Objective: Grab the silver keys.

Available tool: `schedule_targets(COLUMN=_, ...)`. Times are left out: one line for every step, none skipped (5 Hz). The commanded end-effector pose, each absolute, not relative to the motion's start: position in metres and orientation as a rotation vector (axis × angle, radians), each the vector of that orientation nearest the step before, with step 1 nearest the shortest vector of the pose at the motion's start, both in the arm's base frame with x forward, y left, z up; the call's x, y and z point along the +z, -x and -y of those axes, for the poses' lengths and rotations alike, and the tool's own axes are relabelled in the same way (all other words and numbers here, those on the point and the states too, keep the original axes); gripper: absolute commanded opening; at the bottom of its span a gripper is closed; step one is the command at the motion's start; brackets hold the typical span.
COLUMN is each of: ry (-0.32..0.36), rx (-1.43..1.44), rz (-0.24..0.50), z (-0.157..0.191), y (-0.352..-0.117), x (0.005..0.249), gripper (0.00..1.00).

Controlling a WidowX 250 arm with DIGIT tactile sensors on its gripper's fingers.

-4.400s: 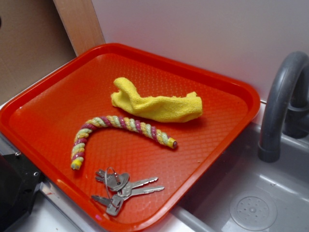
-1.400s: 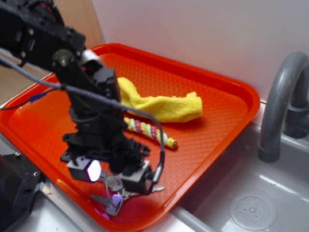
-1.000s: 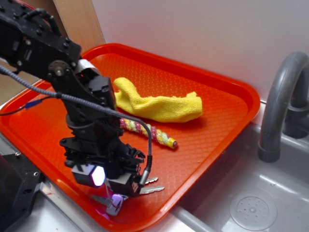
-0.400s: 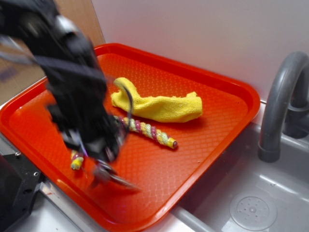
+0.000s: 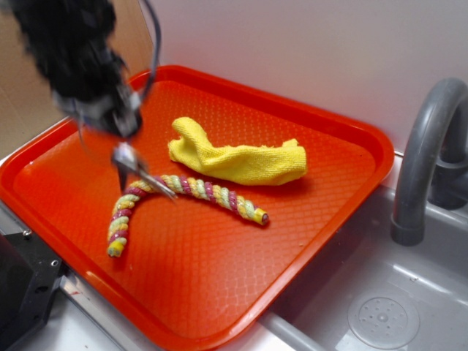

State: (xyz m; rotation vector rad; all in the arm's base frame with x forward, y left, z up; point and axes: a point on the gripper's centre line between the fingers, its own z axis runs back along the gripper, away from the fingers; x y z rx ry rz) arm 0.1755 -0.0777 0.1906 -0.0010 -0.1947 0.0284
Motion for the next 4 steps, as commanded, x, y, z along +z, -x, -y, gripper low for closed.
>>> schedule_targets(ry=-0.175, rx=0.004, rz=0.223, z=0.050, y=-0.233, x=0.221, gripper=0.00)
schedule_targets(ry=-0.207, rx=0.055, rz=0.184, z=0.039, y=-0.240, x=0.217, gripper=0.00)
schedule_targets(ry=-0.174, rx=0.090, rz=0.158, z=0.033, y=-0.238, x=0.216, gripper=0.00)
schedule_targets(ry=-0.156, rx=0.123, rz=0.145, z=0.030, y=-0.232, x=0.218, gripper=0.00)
